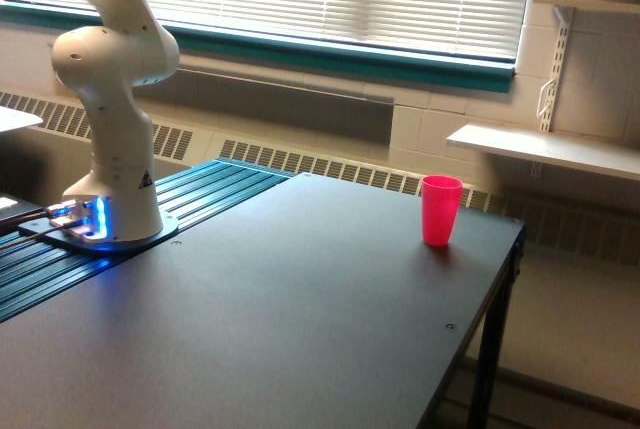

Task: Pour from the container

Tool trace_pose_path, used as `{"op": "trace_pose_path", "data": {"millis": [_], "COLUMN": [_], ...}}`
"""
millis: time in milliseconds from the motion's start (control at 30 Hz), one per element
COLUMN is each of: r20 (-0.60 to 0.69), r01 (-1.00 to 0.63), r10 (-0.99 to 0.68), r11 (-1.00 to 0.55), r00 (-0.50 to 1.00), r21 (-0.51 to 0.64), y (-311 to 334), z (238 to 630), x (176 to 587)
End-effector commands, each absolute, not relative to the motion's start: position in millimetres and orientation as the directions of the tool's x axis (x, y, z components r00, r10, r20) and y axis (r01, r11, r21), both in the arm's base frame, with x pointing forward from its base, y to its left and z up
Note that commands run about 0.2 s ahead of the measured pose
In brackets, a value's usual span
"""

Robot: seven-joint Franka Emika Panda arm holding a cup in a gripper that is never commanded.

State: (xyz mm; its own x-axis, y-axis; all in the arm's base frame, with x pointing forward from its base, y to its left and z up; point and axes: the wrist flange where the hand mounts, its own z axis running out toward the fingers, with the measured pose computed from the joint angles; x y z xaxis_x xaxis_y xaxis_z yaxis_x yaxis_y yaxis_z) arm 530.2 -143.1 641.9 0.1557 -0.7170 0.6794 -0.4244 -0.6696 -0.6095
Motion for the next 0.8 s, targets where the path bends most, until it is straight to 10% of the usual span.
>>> {"op": "trace_pose_path", "data": {"millis": [33,800], "r20": [0.557,0.268], "r01": [-0.482,-0.768], "r10": [-0.823,-0.933], "r11": [-0.533,-0.352], "r00": [0.108,0.241], "r21": [-0.695,-0.535], "y": [-154,-128], "z": [654,570], "x": [523,508]}}
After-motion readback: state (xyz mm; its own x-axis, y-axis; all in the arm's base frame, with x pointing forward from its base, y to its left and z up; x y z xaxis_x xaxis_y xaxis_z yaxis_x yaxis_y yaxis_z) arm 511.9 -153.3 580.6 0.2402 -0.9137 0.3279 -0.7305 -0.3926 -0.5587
